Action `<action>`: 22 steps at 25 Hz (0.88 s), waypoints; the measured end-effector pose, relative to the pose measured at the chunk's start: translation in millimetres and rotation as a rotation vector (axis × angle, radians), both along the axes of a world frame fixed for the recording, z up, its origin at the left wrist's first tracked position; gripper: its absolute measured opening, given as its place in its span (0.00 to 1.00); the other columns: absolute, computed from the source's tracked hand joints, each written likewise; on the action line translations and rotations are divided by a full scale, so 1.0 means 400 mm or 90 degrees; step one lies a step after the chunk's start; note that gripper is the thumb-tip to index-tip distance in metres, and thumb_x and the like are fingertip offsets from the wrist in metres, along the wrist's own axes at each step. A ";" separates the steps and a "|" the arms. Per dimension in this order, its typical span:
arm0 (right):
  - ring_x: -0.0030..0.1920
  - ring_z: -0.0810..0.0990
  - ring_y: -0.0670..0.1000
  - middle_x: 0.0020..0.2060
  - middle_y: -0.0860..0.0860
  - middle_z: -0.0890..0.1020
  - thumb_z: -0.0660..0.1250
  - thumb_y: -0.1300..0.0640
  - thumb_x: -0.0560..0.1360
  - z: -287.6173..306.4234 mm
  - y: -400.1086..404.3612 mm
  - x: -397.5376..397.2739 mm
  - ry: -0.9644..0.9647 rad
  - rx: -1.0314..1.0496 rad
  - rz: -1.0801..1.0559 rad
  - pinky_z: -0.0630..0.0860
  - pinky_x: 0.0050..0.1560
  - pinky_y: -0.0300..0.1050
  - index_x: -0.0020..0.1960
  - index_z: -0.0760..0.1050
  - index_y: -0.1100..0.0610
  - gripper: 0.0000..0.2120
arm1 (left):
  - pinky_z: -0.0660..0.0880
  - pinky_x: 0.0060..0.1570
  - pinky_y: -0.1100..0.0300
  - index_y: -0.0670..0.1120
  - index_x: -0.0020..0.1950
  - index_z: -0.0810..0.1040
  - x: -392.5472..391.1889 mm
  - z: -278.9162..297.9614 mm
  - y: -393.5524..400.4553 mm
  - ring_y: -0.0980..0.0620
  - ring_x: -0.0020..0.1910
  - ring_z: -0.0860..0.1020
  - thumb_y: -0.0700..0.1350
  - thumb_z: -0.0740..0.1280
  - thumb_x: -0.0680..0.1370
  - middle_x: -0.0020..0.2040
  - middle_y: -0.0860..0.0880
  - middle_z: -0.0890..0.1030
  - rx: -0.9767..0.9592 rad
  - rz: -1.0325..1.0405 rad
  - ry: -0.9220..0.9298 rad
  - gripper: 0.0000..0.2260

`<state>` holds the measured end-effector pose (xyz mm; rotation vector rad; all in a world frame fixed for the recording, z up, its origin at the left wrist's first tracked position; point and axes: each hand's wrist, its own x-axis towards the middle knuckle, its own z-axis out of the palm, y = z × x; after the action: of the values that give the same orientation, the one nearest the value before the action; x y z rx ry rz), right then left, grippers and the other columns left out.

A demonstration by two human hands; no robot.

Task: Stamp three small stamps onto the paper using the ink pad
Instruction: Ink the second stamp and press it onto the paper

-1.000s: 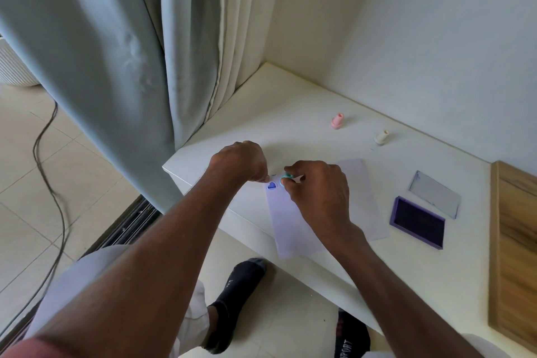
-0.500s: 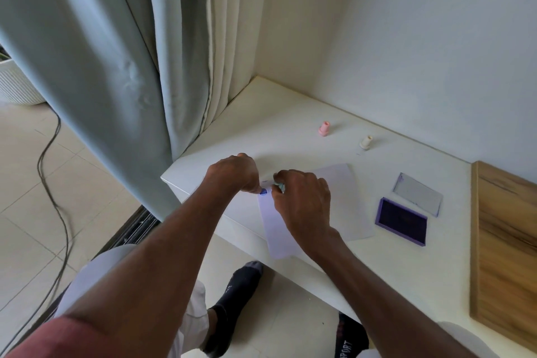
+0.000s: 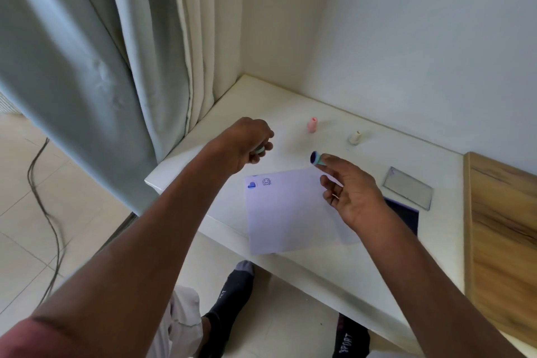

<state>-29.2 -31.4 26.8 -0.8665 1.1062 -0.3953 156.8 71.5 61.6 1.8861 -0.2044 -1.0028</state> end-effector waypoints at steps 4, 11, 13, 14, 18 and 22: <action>0.31 0.81 0.45 0.56 0.53 0.88 0.76 0.55 0.73 -0.001 -0.038 -0.015 -0.141 0.154 0.007 0.72 0.31 0.40 0.57 0.81 0.55 0.14 | 0.76 0.38 0.58 0.39 0.55 0.77 -0.036 0.010 -0.033 0.44 0.44 0.83 0.30 0.58 0.77 0.49 0.38 0.85 -0.171 0.074 0.171 0.12; 0.34 0.81 0.45 0.58 0.53 0.87 0.75 0.54 0.75 0.013 -0.080 -0.013 -0.229 0.179 -0.025 0.72 0.33 0.40 0.58 0.82 0.57 0.13 | 0.80 0.56 0.52 0.37 0.63 0.76 -0.093 0.011 -0.112 0.39 0.58 0.84 0.28 0.52 0.81 0.58 0.36 0.85 -0.342 0.098 0.292 0.18; 0.34 0.81 0.45 0.59 0.54 0.87 0.75 0.55 0.74 0.016 -0.088 -0.021 -0.234 0.176 -0.041 0.72 0.33 0.41 0.60 0.82 0.58 0.15 | 0.81 0.56 0.52 0.38 0.64 0.76 -0.101 0.007 -0.121 0.40 0.57 0.85 0.26 0.52 0.81 0.57 0.37 0.85 -0.338 0.100 0.282 0.18; 0.34 0.81 0.46 0.59 0.55 0.87 0.75 0.55 0.75 0.017 -0.092 -0.025 -0.236 0.176 -0.047 0.72 0.33 0.41 0.61 0.81 0.58 0.16 | 0.81 0.56 0.52 0.38 0.64 0.76 -0.105 0.004 -0.123 0.40 0.57 0.85 0.26 0.52 0.81 0.56 0.38 0.86 -0.338 0.099 0.284 0.19; 0.35 0.81 0.46 0.60 0.56 0.86 0.75 0.54 0.75 0.023 -0.098 -0.028 -0.233 0.171 -0.053 0.73 0.33 0.41 0.61 0.81 0.59 0.16 | 0.81 0.56 0.51 0.38 0.65 0.76 -0.111 -0.001 -0.117 0.40 0.57 0.85 0.27 0.55 0.82 0.57 0.38 0.86 -0.362 0.108 0.328 0.17; 0.35 0.82 0.46 0.61 0.56 0.85 0.75 0.54 0.75 0.021 -0.098 -0.028 -0.229 0.166 -0.050 0.72 0.33 0.41 0.61 0.82 0.59 0.16 | 0.83 0.53 0.53 0.39 0.65 0.76 -0.106 -0.001 -0.117 0.40 0.56 0.85 0.29 0.60 0.81 0.57 0.38 0.85 -0.399 0.125 0.361 0.15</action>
<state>-40.3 -70.8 35.2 -0.4991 0.8363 -0.4415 114.4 24.9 61.2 0.9929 0.0079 -1.1312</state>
